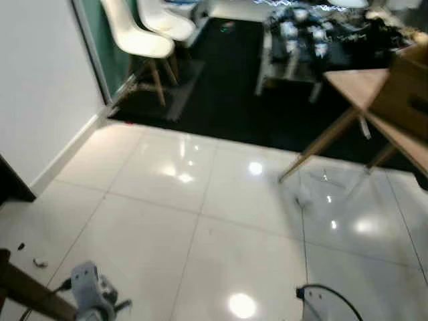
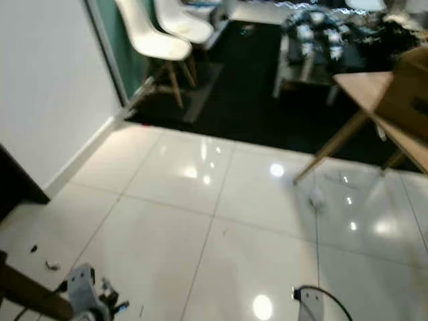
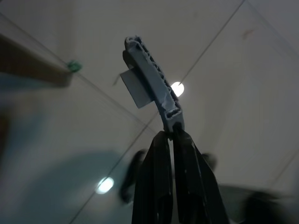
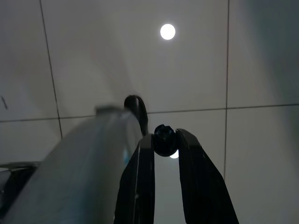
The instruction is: Picking trash to rubbish bin
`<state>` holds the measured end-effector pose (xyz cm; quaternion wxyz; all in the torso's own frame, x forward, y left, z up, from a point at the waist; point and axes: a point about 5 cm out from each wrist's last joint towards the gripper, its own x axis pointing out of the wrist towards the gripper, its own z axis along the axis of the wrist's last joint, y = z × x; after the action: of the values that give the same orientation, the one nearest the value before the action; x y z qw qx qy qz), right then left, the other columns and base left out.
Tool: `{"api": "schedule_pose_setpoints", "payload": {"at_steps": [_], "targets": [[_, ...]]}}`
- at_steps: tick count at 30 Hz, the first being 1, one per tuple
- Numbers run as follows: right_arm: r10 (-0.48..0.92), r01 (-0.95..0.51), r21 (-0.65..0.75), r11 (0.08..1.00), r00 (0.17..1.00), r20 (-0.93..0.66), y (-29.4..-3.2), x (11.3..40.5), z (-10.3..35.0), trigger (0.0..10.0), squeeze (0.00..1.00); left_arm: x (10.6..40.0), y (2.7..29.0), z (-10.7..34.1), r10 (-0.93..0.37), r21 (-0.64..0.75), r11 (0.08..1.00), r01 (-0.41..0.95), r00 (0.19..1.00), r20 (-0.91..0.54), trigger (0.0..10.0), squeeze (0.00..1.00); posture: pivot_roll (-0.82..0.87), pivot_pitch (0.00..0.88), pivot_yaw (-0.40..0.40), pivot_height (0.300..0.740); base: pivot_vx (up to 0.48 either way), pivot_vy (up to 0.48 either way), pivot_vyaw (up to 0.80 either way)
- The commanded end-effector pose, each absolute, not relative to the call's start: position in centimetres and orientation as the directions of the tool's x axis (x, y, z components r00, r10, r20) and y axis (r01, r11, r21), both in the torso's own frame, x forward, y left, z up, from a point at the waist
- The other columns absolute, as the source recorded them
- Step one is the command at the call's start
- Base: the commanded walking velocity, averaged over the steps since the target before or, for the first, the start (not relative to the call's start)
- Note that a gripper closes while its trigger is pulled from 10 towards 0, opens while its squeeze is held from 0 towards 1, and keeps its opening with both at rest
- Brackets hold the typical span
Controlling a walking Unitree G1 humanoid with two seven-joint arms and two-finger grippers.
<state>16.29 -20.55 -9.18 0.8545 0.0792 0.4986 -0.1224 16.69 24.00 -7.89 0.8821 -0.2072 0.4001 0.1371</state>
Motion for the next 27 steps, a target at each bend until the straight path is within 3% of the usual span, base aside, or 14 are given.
{"api": "schedule_pose_setpoints", "payload": {"at_steps": [1, 19, 24, 26, 27], "targets": [[-0.143, 0.295, -0.012, 0.955, 0.427, -0.893, -21.0, 14.9, -9.6, 10.0, 0.0, 17.4, 23.4, -7.7, 0.058, -0.275, 0.879, -0.39, 0.658, -0.751, 10.0, 0.0, 0.05, 0.091, 0.022, 0.74, 0.375, 0.0, -0.8], [-0.139, 0.276, -0.014, 0.961, 0.438, -0.888, -21.0, 15.3, -9.5, 10.0, 0.0, 18.4, 23.1, -7.2, 0.023, -0.272, 0.909, -0.316, 0.69, -0.723, 10.0, 0.0, 0.06, 0.091, 0.016, 0.74, 0.379, 0.0, -0.8], [-0.153, 0.302, 0.007, 0.953, 0.501, -0.852, -21.4, 17.1, -8.7, 10.0, 0.0, 20.2, 22.7, -6.3, 0.004, -0.304, 0.911, -0.28, 0.741, -0.671, 10.0, 0.0, 0.06, 0.093, 0.011, 0.74, 0.38, 0.0, -0.8], [-0.161, 0.336, 0.062, 0.94, 0.595, -0.787, -21.9, 19.9, -7.1, 10.0, 0.0, 22.1, 22.1, -5.2, -0.031, -0.329, 0.919, -0.219, 0.79, -0.613, 10.0, 0.0, 0.06, 0.094, 0.009, 0.74, 0.379, 0.0, -0.8], [-0.161, 0.336, 0.062, 0.94, 0.595, -0.787, -21.9, 19.9, -7.1, 10.0, 0.0, 22.1, 22.1, -5.2, -0.031, -0.329, 0.919, -0.219, 0.79, -0.613, 10.0, 0.0, 0.06, 0.094, 0.009, 0.74, 0.379, 0.0, -0.8]]}}
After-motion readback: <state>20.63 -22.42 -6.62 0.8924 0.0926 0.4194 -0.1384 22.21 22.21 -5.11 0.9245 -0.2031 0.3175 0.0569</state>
